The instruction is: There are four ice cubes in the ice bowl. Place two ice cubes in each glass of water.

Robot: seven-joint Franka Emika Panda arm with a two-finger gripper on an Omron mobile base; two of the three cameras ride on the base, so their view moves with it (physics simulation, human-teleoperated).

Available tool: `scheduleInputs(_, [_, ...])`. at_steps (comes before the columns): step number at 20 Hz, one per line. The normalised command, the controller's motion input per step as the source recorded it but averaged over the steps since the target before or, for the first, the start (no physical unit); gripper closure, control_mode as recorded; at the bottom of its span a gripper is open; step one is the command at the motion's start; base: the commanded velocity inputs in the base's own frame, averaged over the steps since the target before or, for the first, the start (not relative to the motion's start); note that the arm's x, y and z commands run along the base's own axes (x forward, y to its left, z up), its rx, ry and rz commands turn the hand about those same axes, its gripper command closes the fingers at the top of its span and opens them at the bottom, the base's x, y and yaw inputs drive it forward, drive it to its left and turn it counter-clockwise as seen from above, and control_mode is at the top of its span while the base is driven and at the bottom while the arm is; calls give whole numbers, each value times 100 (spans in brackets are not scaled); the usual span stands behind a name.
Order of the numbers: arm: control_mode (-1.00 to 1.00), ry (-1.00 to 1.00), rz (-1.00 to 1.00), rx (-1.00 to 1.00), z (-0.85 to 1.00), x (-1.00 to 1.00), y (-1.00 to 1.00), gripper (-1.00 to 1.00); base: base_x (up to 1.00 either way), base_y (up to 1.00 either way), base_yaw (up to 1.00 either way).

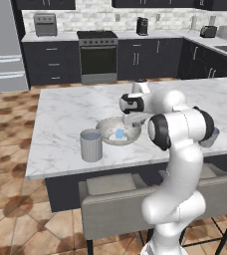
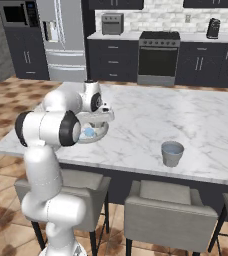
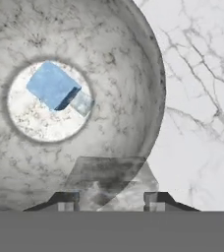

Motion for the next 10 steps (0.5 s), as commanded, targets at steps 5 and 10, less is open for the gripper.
scheduleInputs(5, [-100, -4, -46, 0, 47, -89, -55, 100, 0, 0, 0])
scheduleInputs(10, [-100, -16, -39, 0, 37, -82, -69, 100, 0, 0, 0])
